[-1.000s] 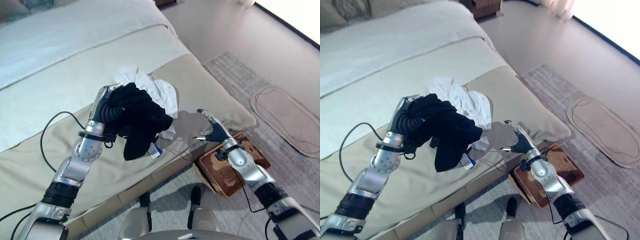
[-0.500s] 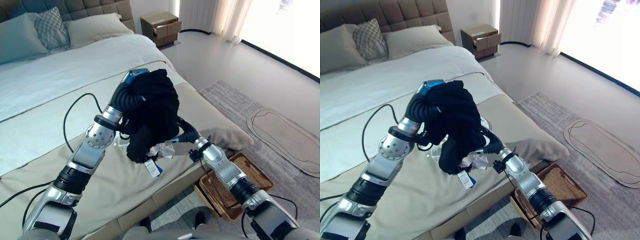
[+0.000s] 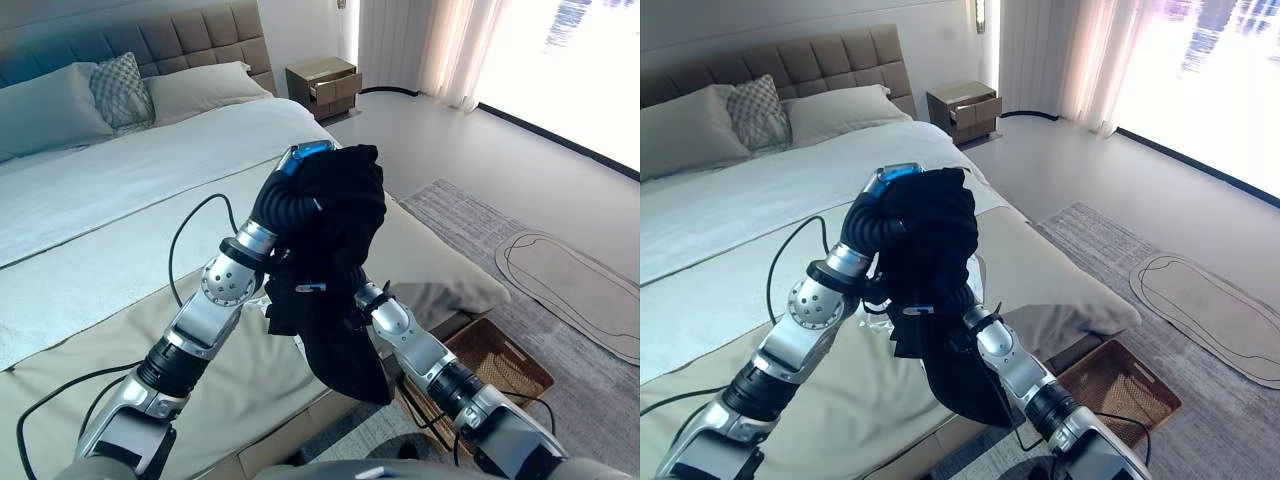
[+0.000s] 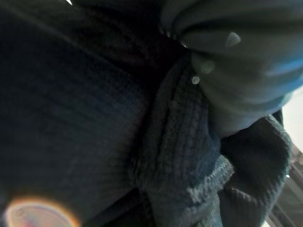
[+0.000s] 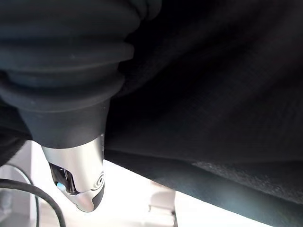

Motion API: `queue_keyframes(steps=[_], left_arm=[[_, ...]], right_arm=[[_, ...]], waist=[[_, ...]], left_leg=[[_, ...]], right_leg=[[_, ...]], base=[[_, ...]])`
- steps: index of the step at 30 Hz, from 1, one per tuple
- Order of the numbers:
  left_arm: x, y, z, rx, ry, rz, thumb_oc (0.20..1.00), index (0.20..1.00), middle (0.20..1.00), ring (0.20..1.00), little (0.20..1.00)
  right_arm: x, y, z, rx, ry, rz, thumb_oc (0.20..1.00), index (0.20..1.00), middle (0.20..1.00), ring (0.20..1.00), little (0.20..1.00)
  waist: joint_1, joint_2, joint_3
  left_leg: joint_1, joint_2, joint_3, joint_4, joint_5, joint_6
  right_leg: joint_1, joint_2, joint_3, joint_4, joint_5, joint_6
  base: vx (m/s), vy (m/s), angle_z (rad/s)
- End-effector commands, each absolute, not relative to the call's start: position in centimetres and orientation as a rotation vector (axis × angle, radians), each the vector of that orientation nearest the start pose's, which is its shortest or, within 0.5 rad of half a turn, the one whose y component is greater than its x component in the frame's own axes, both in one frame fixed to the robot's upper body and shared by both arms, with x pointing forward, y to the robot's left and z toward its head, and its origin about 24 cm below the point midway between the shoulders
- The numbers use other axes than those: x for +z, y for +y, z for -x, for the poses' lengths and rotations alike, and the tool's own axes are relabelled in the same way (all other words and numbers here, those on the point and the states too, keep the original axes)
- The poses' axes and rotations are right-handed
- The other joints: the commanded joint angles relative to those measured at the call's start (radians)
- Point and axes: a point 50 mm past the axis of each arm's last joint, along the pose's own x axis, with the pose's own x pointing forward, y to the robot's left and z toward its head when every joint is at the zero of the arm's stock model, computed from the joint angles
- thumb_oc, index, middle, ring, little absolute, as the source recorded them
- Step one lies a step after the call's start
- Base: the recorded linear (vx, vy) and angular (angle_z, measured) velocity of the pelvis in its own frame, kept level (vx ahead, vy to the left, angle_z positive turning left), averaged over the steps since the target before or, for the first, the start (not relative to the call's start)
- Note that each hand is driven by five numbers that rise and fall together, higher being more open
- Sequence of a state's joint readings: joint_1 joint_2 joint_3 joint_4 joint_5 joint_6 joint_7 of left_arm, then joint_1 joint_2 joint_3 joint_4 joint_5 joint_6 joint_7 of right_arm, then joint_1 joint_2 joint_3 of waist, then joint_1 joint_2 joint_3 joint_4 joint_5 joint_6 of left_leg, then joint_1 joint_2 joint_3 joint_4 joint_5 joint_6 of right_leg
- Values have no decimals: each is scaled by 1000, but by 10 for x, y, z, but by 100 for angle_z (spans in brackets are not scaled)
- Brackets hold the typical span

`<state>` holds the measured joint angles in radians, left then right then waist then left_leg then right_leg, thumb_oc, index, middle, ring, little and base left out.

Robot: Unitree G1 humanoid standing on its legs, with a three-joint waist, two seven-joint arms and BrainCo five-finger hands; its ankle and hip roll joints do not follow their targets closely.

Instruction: Pick up clothes into the bucket

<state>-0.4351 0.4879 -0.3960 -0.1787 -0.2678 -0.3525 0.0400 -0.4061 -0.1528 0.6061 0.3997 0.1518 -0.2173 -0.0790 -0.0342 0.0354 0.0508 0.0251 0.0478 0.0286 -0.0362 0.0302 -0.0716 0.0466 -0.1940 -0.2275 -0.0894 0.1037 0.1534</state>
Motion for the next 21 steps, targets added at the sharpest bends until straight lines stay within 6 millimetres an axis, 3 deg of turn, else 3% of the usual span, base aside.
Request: queue_keyframes(steps=[1, 2, 7, 9, 11, 12, 13, 14, 15, 17, 20, 21], left_arm=[[240, 92, -258, -570, -979, -54, 200, 200, 200, 200, 200], [240, 92, -258, -570, -980, -54, 200, 200, 200, 200, 200], [242, 104, -260, -525, -993, -87, 200, 200, 200, 200, 200], [238, 120, -263, -459, -984, -114, 200, 200, 200, 200, 200], [237, 125, -263, -435, -979, -123, 200, 200, 200, 200, 200], [232, 140, -264, -377, -958, -130, 200, 200, 200, 200, 200], [231, 140, -264, -377, -957, -128, 200, 200, 200, 200, 200], [222, 153, -265, -320, -921, -123, 200, 200, 200, 200, 200], [222, 153, -265, -320, -920, -122, 200, 200, 200, 200, 200], [209, 165, -265, -262, -875, -120, 200, 200, 200, 200, 200], [177, 178, -266, -173, -750, -217, 200, 200, 200, 200, 200], [177, 178, -266, -173, -749, -217, 200, 200, 200, 200, 200]], right_arm=[[84, -5, -291, 634, -259, 123, 300, 300, 300, 300, 300], [84, -5, -291, 634, -260, 124, 200, 200, 200, 200, 200], [71, -29, -290, 630, -229, 199, 200, 200, 200, 200, 200], [54, -62, -291, 547, -158, 218, 200, 200, 200, 200, 200], [48, -74, -290, 511, -133, 209, 200, 200, 200, 200, 200], [41, -102, -289, 416, -92, 144, 200, 200, 200, 200, 200], [41, -102, -288, 416, -90, 144, 200, 200, 200, 200, 200], [42, -123, -288, 335, -93, 69, 200, 200, 200, 200, 200], [42, -123, -288, 336, -92, 69, 200, 200, 200, 200, 200], [47, -146, -287, 241, -123, 14, 200, 200, 200, 200, 200], [57, -176, -284, 104, -180, -69, 200, 200, 200, 200, 200], [56, -176, -284, 104, -179, -69, 200, 200, 200, 200, 200]], waist=[[29, -55, -22], [28, -56, -21], [24, -60, -26], [21, -64, -29], [20, -64, -30], [16, -65, -31], [17, -63, -31], [14, -67, -30], [14, -66, -31], [10, -67, -30], [5, -70, -29], [5, -70, -30]], left_leg=[[-19, 17, -1, 40, -22, 2], [-25, 14, -1, 42, -14, 4], [-23, 13, -1, 43, -15, 3], [-19, 15, -2, 42, -17, 3], [-16, 16, -2, 42, -18, 2], [-7, 19, -1, 40, -26, 0], [-5, 20, -1, 40, -27, -1], [-2, 22, 0, 40, -27, -1], [-2, 22, 0, 40, -28, -1], [-1, 23, 2, 38, -27, -2], [3, 25, 4, 37, -30, -2], [3, 25, 4, 37, -30, -2]], right_leg=[[-16, -52, 2, 35, 26, 55], [-22, -55, 3, 37, 32, 54], [-19, -54, 0, 38, 31, 55], [-16, -54, -2, 37, 29, 55], [-12, -54, -2, 37, 29, 55], [-6, -50, -3, 36, 23, 57], [-4, -50, -3, 35, 22, 57], [-4, -49, 0, 35, 23, 57], [-4, -49, 0, 35, 23, 57], [-5, -48, 2, 35, 23, 56], [-5, -45, 5, 36, 21, 54], [-5, -45, 5, 36, 21, 54]], base=[[-37, -3, 0], [0, 0, 0], [-7, 0, 0], [20, -7, 0], [21, -6, 1], [0, 0, 0], [43, -19, -2], [8, -11, -4], [11, -11, -4], [11, -4, -3], [0, 0, 0], [0, 0, 0]])
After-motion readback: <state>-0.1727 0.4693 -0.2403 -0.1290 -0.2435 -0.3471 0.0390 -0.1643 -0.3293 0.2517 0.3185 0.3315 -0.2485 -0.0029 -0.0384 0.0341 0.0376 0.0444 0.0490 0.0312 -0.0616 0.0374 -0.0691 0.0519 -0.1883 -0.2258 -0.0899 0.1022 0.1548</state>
